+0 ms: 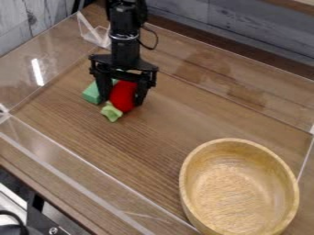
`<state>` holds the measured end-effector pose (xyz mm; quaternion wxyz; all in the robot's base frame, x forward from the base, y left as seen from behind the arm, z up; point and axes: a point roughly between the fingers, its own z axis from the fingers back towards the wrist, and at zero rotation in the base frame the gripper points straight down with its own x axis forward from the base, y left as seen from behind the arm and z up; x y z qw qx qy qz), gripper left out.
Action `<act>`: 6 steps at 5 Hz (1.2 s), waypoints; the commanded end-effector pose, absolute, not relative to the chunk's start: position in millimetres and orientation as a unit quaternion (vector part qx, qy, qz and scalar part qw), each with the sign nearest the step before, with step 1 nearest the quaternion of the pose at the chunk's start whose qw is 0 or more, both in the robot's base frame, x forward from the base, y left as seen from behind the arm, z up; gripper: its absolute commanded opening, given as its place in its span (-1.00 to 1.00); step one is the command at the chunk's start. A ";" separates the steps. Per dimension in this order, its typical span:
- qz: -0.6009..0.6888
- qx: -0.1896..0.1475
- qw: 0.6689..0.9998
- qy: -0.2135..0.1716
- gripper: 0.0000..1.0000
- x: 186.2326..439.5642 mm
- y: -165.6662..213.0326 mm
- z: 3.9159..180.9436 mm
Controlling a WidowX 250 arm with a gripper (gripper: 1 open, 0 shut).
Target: Move the red object to the left side of the table
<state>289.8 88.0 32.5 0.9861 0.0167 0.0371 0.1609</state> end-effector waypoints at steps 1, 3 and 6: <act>0.157 0.017 0.987 0.025 1.00 294.2 84.7 37.5; 0.159 0.016 0.987 0.029 1.00 294.9 82.8 34.1; 0.153 0.007 0.988 0.029 -1.00 298.4 72.5 40.8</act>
